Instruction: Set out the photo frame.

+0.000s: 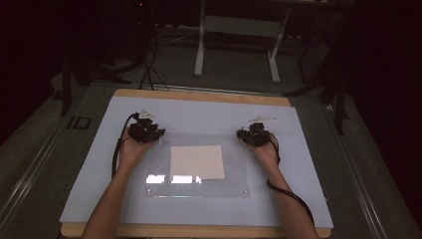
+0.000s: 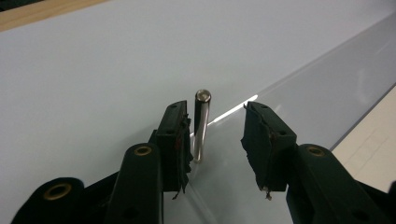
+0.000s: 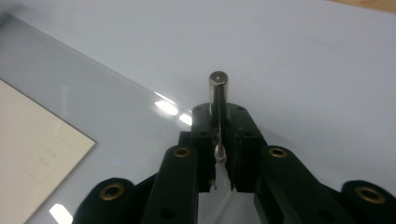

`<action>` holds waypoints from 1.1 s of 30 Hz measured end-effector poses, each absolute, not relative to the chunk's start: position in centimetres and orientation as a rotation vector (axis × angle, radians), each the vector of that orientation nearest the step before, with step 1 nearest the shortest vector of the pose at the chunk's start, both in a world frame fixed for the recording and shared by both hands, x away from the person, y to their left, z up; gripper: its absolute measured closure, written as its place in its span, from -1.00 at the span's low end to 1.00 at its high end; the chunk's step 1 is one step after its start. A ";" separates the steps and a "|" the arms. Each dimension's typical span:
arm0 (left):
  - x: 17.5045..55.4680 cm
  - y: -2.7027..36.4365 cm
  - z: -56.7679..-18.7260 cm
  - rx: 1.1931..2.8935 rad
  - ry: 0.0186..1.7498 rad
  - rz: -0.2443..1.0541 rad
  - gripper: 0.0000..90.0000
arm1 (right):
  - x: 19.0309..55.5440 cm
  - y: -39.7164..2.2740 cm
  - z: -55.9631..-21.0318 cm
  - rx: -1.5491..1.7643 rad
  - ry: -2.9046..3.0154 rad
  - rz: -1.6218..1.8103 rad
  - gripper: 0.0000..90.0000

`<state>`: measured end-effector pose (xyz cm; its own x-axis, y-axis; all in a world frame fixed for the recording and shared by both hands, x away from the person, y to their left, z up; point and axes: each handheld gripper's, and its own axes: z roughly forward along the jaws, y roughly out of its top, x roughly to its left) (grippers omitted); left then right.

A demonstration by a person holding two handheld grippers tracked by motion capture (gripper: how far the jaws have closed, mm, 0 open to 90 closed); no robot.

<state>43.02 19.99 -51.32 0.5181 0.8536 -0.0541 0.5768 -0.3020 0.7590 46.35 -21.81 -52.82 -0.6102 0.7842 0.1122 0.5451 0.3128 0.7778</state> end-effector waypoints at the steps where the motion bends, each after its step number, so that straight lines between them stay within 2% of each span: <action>1: 42.9 20.1 -51.3 1.999 1.161 0.476 0.34 | 46.3 -21.8 -52.8 1.189 2.298 1.174 0.76; 5: 42.7 20.2 -51.3 1.948 1.172 0.454 0.24 | 45.3 -21.8 -51.7 1.117 2.251 1.163 0.65; 14: 42.2 20.8 -51.4 1.883 1.183 0.485 0.20 | 45.2 -22.2 -51.0 1.115 2.188 1.218 0.71; 18: 42.0 20.9 -51.6 1.880 1.205 0.558 0.31 | 45.3 -22.1 -51.3 1.113 2.183 1.231 0.75; 26: 42.0 20.6 -51.8 1.837 1.198 0.535 0.51 | 45.4 -21.8 -51.5 1.110 2.186 1.242 0.88; 33: 42.0 20.2 -51.8 1.828 1.162 0.551 0.47 | 45.5 -21.8 -51.4 1.110 2.190 1.234 0.88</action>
